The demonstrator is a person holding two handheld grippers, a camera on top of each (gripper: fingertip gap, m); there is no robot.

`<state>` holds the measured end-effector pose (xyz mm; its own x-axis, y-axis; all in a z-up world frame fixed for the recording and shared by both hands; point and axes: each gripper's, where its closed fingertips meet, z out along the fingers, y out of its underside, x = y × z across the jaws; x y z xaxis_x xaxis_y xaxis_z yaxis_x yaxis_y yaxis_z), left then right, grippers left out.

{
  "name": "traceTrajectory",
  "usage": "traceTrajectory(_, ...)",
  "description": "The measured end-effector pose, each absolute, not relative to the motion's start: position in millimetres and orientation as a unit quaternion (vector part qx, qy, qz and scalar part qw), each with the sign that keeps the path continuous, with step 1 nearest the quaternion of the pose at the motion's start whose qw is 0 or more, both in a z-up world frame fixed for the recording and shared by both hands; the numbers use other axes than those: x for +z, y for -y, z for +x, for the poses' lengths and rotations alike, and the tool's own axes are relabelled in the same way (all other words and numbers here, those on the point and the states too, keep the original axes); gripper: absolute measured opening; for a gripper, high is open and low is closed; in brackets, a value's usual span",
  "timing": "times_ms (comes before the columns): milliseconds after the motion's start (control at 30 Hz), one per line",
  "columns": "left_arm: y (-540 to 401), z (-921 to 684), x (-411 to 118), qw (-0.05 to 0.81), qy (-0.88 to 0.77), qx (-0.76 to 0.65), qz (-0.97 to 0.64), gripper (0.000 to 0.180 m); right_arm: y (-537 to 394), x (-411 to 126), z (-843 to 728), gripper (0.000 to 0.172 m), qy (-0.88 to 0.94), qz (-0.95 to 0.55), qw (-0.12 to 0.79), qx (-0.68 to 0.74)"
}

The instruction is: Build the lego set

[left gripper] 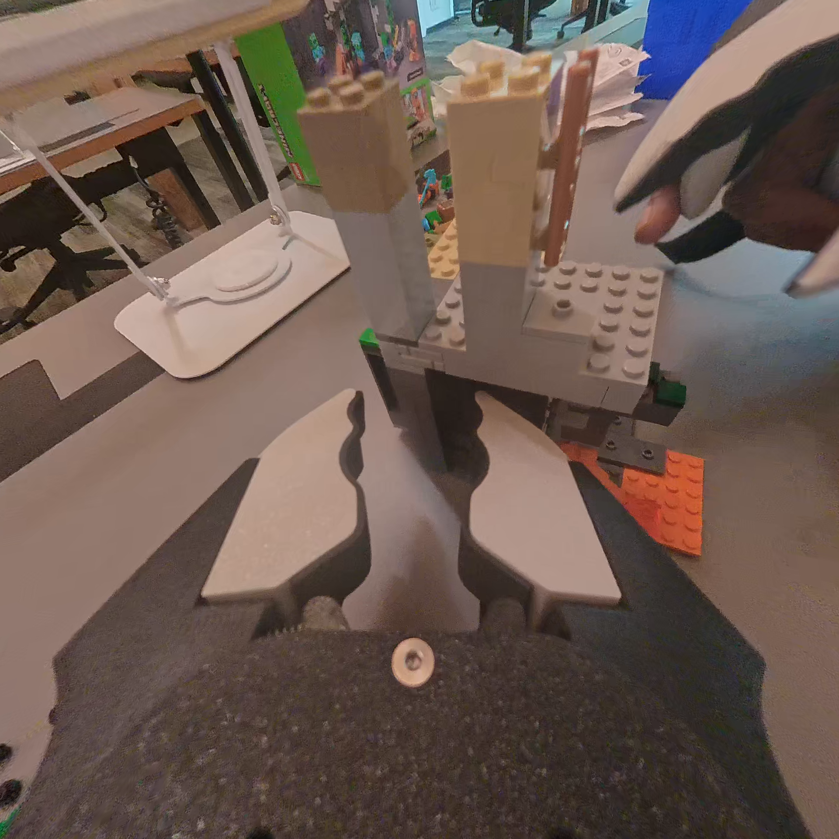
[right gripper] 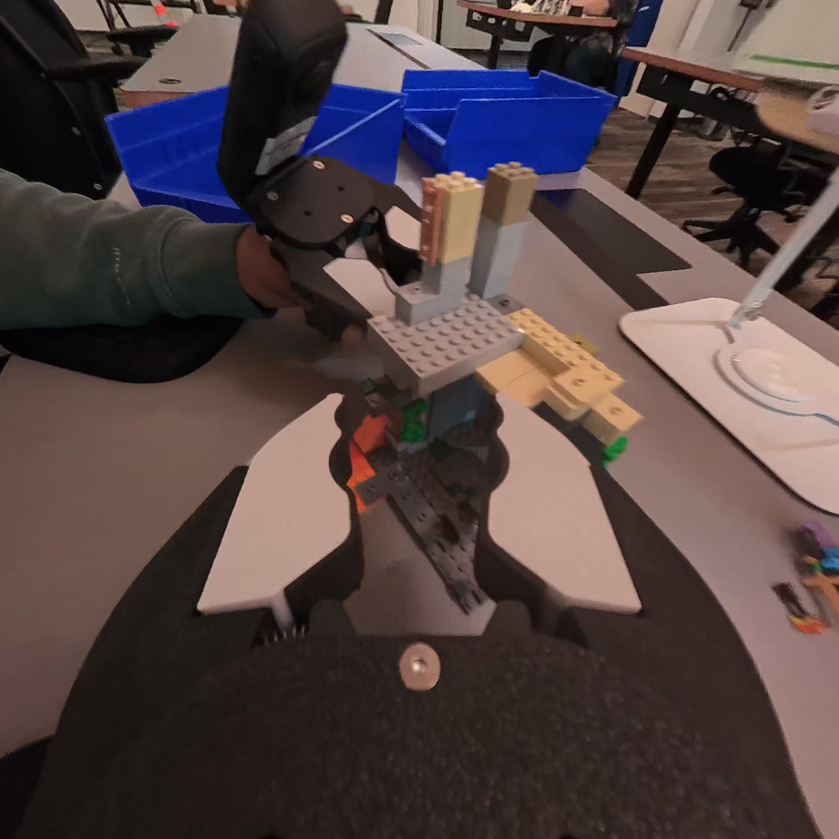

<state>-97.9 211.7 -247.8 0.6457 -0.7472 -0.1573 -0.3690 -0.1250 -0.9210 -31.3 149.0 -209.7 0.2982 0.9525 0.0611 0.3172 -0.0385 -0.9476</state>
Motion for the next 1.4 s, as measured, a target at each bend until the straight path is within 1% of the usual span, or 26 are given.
traceTrajectory(133, -207.1, -103.4, -239.4, 0.548, -0.377, -0.179, -0.725, 0.041, -175.1, -213.3, 0.6, 0.057, 0.480, -0.656, 0.504, 0.293)
traceTrajectory(233, -201.1, -108.5, -232.6, 0.556, -0.364, -0.182, -0.725, 0.041, -199.5, -224.9, 17.5, 0.060, 0.470, -0.665, 0.504, 0.288)
traceTrajectory(433, -186.3, -120.9, -224.5, 0.575, -0.335, -0.186, -0.723, 0.040, -234.7, -246.6, 10.1, 0.078, 0.516, -0.657, 0.449, 0.318)
traceTrajectory(567, -185.6, -128.7, -226.3, 0.579, -0.328, -0.179, -0.724, 0.038, -238.2, -253.5, -16.9, 0.078, 0.567, -0.625, 0.403, 0.354)
traceTrajectory(600, -186.3, -129.6, -226.9, 0.579, -0.326, -0.180, -0.725, 0.038, -237.9, -254.6, -22.6, 0.076, 0.574, -0.620, 0.395, 0.360)
traceTrajectory(633, -186.8, -129.8, -227.8, 0.578, -0.326, -0.180, -0.726, 0.038, -236.7, -256.1, -27.0, 0.071, 0.581, -0.616, 0.388, 0.363)
traceTrajectory(733, -186.6, -127.7, -232.5, 0.572, -0.335, -0.179, -0.727, 0.038, -233.8, -255.8, -34.5, 0.040, 0.588, -0.605, 0.396, 0.364)
traceTrajectory(867, -185.3, -124.6, -237.0, 0.566, -0.346, -0.182, -0.726, 0.037, -239.5, -256.1, -32.1, 0.037, 0.553, -0.632, 0.430, 0.330)
traceTrajectory(900, -184.6, -123.7, -237.0, 0.565, -0.348, -0.184, -0.725, 0.037, -242.8, -255.9, -28.7, 0.030, 0.537, -0.646, 0.444, 0.312)
traceTrajectory(933, -183.6, -122.8, -236.5, 0.565, -0.349, -0.186, -0.724, 0.037, -242.5, -254.5, -25.5, 0.026, 0.523, -0.655, 0.452, 0.305)
traceTrajectory(1067, -179.4, -118.4, -233.1, 0.568, -0.359, -0.190, -0.716, 0.037, -237.7, -254.7, -13.3, 0.022, 0.461, -0.699, 0.479, 0.266)
traceTrajectory(1267, -173.7, -113.9, -230.2, 0.572, -0.369, -0.190, -0.708, 0.037, -219.4, -255.6, -0.3, 0.018, 0.387, -0.763, 0.474, 0.209)
traceTrajectory(1400, -170.4, -111.0, -230.1, 0.571, -0.377, -0.188, -0.704, 0.037, -200.7, -254.5, 0.9, 0.019, 0.361, -0.781, 0.465, 0.207)
